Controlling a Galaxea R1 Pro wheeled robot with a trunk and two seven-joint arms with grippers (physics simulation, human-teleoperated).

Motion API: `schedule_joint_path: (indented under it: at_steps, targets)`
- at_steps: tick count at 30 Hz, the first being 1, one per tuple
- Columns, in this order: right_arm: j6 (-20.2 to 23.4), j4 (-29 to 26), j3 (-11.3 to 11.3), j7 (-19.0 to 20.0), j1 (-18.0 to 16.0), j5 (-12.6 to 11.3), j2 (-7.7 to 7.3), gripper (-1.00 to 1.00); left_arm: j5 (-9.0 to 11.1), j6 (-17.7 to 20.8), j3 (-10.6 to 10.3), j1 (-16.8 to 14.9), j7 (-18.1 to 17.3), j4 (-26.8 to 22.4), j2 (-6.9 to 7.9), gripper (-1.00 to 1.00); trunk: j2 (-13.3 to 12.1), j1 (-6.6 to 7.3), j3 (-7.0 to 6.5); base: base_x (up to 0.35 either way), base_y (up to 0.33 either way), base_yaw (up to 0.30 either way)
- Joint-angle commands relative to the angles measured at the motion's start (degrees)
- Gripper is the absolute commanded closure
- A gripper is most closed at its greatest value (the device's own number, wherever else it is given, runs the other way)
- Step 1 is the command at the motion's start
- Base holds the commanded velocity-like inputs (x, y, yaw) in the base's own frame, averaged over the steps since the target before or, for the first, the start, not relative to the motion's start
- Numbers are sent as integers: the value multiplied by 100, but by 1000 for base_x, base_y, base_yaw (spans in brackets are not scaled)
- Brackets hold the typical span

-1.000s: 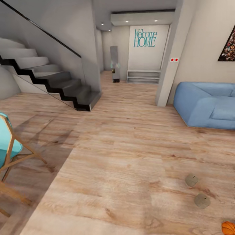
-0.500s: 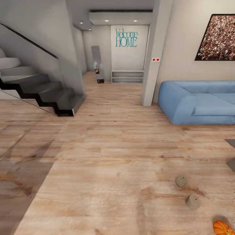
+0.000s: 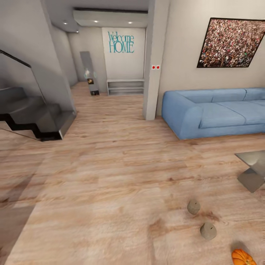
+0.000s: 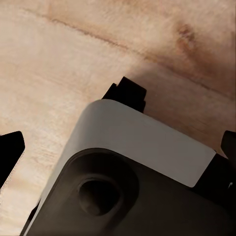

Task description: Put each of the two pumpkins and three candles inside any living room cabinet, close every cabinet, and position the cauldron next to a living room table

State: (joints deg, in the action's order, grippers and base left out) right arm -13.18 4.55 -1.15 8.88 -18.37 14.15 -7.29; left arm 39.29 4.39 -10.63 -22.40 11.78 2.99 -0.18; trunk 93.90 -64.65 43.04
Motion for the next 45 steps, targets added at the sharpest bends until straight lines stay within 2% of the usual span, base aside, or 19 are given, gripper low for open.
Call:
schedule_joint_path:
  at_steps: [1, 31, 37, 45]
  targets:
    - [0, -1, 0, 0, 0, 0, 0, -100, 0, 0, 0, -1, 0, 0, 0, -100, 0, 0, 0, 330, 25, -282]
    - [0, 2, -7, 0, 1, 0, -3, -100, 7, -8, 5, -1, 7, 0, 6, -100, 0, 0, -125, 296, 162, -277]
    - [-2, 0, -2, -2, 0, 0, 0, -100, 9, -13, 5, 0, 9, 0, 3, -100, 0, 0, -156, 54, 11, -266]
    - [8, -4, 1, -9, 0, 2, 0, -100, 9, -10, 0, -1, 9, 0, 0, -100, 0, 0, -150, 2, 0, -107]
